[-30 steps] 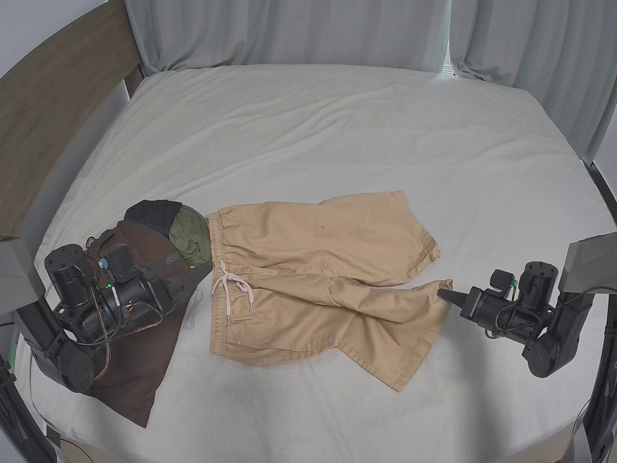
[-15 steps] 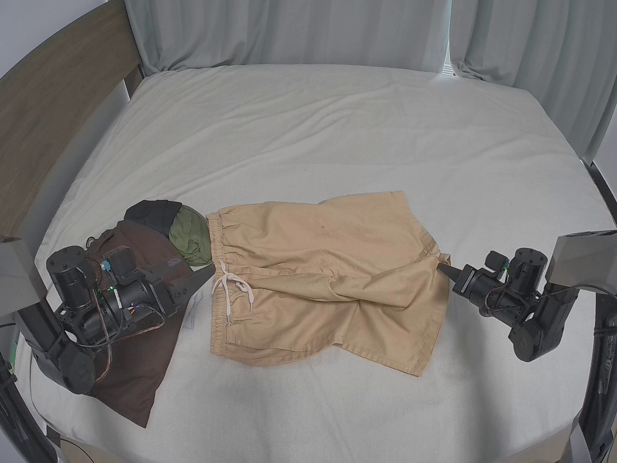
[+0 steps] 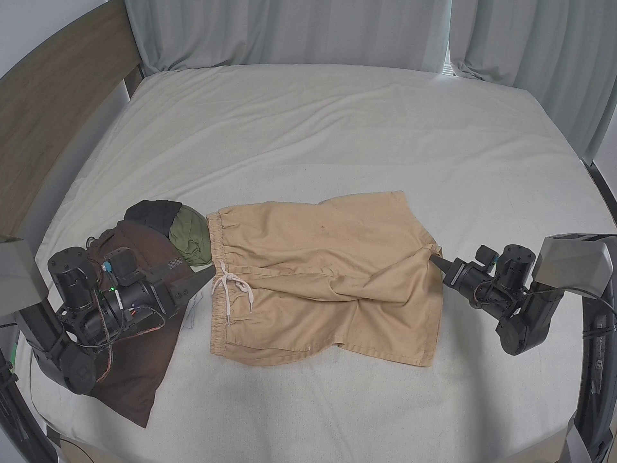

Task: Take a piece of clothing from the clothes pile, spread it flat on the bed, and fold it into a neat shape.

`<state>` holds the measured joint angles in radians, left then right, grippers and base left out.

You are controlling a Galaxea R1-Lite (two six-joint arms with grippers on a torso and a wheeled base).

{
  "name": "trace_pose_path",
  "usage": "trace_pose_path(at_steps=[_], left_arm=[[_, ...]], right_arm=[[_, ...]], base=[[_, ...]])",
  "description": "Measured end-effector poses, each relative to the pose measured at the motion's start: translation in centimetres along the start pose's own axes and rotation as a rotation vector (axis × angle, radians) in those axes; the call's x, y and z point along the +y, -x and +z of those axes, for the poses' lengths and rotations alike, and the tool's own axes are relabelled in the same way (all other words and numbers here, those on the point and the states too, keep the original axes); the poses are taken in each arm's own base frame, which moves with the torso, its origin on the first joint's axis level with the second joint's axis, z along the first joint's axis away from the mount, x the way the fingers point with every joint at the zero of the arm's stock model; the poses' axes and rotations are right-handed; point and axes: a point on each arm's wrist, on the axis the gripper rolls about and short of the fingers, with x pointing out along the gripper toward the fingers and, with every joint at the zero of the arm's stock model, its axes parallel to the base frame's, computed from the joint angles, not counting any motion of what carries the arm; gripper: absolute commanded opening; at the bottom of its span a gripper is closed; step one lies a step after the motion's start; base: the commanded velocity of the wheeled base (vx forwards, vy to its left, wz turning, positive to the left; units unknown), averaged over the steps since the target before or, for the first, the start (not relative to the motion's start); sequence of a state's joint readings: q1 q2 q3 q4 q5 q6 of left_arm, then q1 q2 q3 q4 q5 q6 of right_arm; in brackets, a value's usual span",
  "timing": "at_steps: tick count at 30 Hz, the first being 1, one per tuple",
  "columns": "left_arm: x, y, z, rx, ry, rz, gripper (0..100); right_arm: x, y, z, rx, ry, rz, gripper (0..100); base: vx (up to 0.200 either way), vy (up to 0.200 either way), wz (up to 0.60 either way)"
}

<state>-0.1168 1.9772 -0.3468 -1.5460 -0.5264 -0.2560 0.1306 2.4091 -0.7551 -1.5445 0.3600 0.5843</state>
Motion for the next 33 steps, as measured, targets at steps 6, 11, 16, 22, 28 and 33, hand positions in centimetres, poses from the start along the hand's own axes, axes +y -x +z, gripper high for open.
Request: trace_pose_path(at_steps=[6,11,16,22,28,33], left_arm=[[0.1,-0.1,-0.2,0.006,0.002,0.001,100],[0.1,-0.2,-0.3,0.012,0.005,-0.001,100],[0.0,-0.2,-0.5,0.017,0.007,-0.002,100],[0.0,-0.2,-0.5,0.019,0.007,-0.003,100],[0.0,-0.1,-0.6,0.021,0.008,-0.002,100],[0.0,-0.1,-0.6,0.024,-0.004,-0.002,100]], right_arm=[[-0.5,-1.0,0.2,-0.061,0.009,-0.046,0],[-0.7,-1.4,0.0,-0.063,0.009,-0.049,0],[-0.8,-1.4,-0.2,-0.058,0.007,-0.052,0],[-0.7,-1.3,0.0,-0.063,0.008,-0.051,100],[0.3,0.0,0.6,-0.055,0.013,-0.052,100],[2.2,1.9,1.5,-0.041,0.017,-0.027,100]], base=[[0.0,0.0,0.0],[0.0,0.0,0.0],[0.0,0.0,0.0],[0.0,0.0,0.0],[0.0,0.0,0.0],[0.0,0.0,0.0]])
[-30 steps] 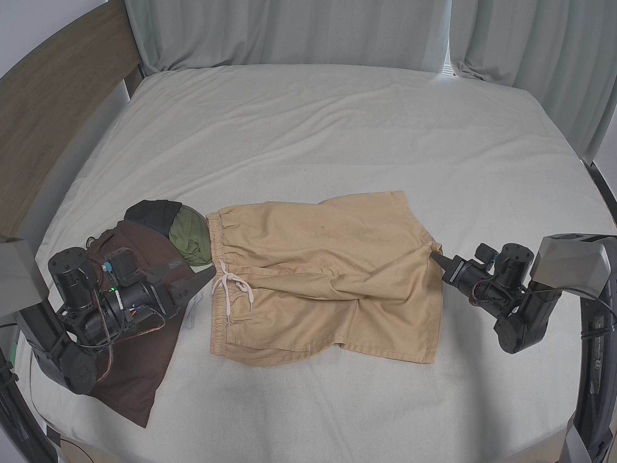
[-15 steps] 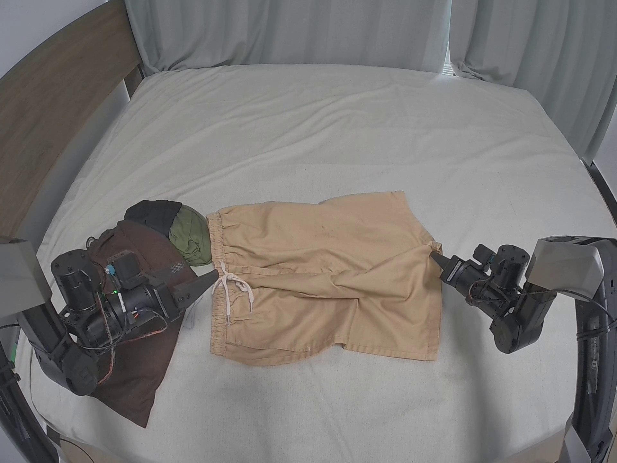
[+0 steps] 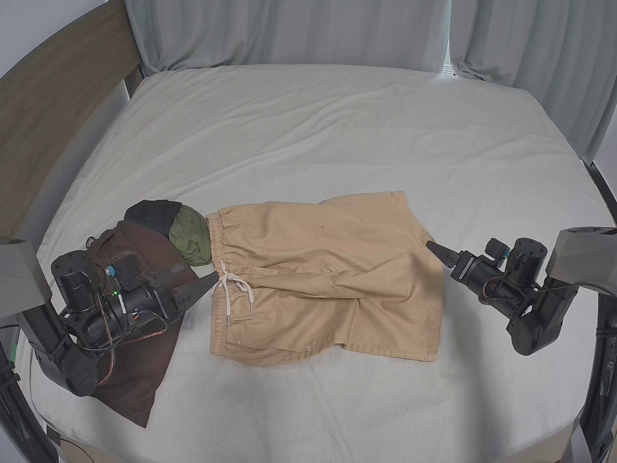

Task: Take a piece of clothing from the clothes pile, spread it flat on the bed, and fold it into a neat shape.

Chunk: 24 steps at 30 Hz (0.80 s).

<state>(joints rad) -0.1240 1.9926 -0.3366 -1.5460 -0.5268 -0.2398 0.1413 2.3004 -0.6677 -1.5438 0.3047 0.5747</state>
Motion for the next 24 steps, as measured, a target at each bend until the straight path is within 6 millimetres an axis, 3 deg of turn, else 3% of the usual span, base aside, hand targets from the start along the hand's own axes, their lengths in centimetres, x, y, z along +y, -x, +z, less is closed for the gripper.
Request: trace_pose_path(at_steps=[5,12,18,24], left_arm=[[0.0,0.1,-0.2,0.007,-0.009,0.002,100],[0.0,0.3,-0.4,0.016,-0.005,0.006,100],[0.0,0.6,-0.9,0.04,0.011,0.01,100],[0.4,0.7,-1.9,0.074,0.039,0.023,100]], right_arm=[[2.5,2.1,0.3,0.037,0.008,0.049,100],[5.8,5.1,-0.9,0.143,0.086,0.147,100],[7.3,7.4,-1.7,0.228,0.11,0.239,100],[8.0,8.2,-1.6,0.232,0.114,0.257,100]], base=[[0.0,0.0,0.0],[0.0,0.0,0.0],[0.0,0.0,0.0],[0.0,0.0,0.0]])
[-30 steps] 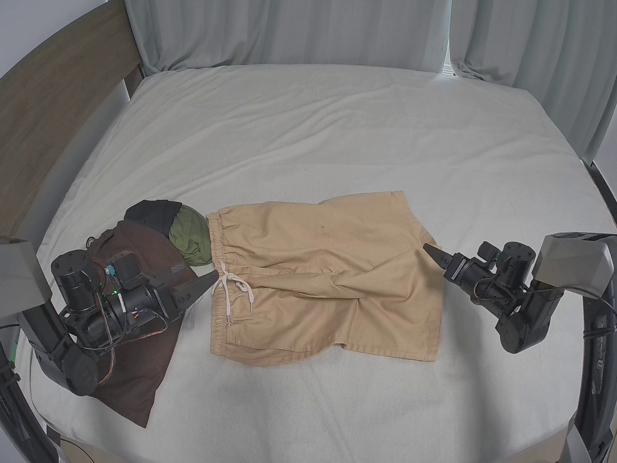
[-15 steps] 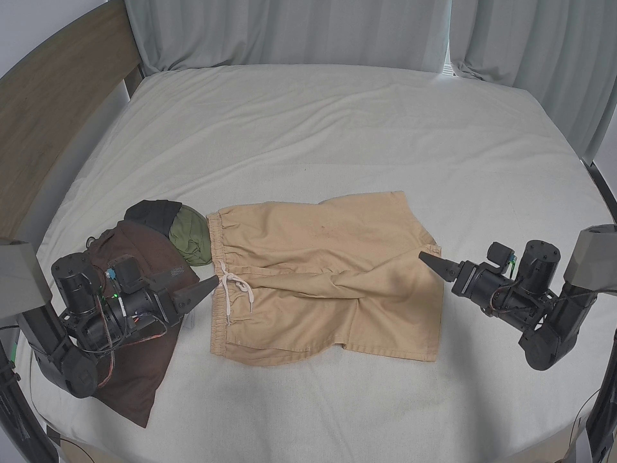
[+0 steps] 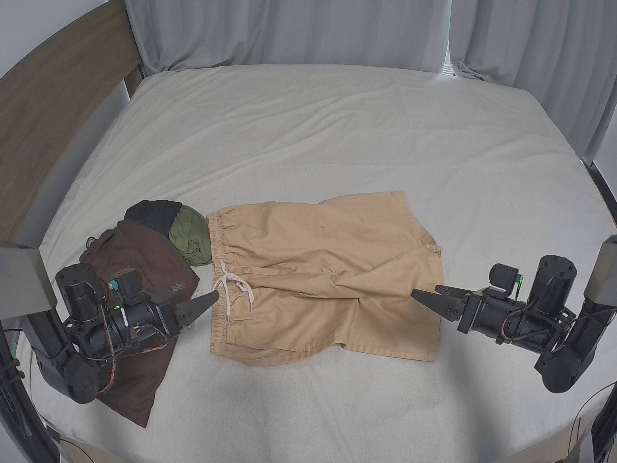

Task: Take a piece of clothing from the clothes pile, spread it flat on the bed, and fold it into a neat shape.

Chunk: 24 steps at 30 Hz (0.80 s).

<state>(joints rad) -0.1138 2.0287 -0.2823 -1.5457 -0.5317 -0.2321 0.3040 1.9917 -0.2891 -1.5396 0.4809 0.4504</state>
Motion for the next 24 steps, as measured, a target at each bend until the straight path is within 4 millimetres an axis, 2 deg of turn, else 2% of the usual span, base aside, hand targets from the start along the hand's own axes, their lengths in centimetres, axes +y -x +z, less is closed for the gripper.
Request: trace_pose_path(at_steps=[24], left_arm=[[3.1,-2.9,-5.7,0.171,0.174,0.051,100]], right_arm=[[0.0,0.1,0.3,-0.012,0.003,-0.001,100]], base=[[0.0,0.0,0.0]])
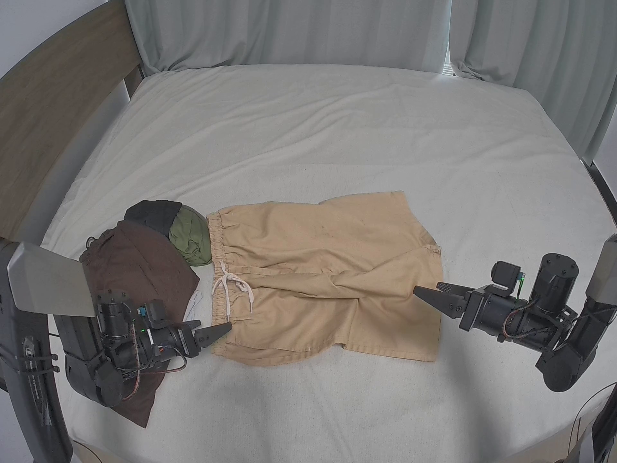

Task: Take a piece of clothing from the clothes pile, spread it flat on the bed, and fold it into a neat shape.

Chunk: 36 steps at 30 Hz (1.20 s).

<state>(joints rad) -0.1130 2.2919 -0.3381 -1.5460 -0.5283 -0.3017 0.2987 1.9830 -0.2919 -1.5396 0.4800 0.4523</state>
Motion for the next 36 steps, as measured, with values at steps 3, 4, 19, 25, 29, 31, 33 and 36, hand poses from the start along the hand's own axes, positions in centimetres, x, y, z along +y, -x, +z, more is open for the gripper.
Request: trace_pose_path(at_steps=[3,4,19,25,29,31,33,36], left_arm=[[0.3,-0.3,-0.6,0.021,0.013,0.009,100],[0.4,-0.3,-0.9,0.028,0.017,0.012,100],[1.5,-1.6,-3.0,0.094,0.052,0.03,100],[1.8,-2.1,-3.3,0.095,0.052,0.03,100],[1.8,-2.3,-3.4,0.1,0.057,0.026,100],[1.7,-2.4,-3.5,0.103,0.065,0.022,0],[1.5,-2.5,-3.6,0.107,0.071,0.018,0],[1.4,-2.6,-3.8,0.116,0.074,0.014,0]], right_arm=[[-0.1,0.0,0.0,-0.001,0.0,-0.003,100],[-0.1,0.0,0.0,-0.001,0.0,-0.003,100],[-0.1,0.0,0.0,-0.001,-0.001,-0.004,100],[-0.1,0.0,0.0,-0.001,-0.001,-0.005,100],[-0.2,-0.1,-0.1,0.001,-0.002,-0.006,100],[-0.2,-0.1,-0.1,0.003,-0.003,-0.006,100],[-0.2,-0.1,-0.2,0.005,-0.004,-0.007,100],[-0.3,-0.1,-0.2,0.007,-0.004,-0.008,100]], base=[[0.0,0.0,0.0],[0.0,0.0,0.0],[0.0,0.0,0.0],[0.0,0.0,0.0],[0.0,0.0,0.0],[0.0,0.0,0.0],[0.0,0.0,0.0],[0.0,0.0,0.0]])
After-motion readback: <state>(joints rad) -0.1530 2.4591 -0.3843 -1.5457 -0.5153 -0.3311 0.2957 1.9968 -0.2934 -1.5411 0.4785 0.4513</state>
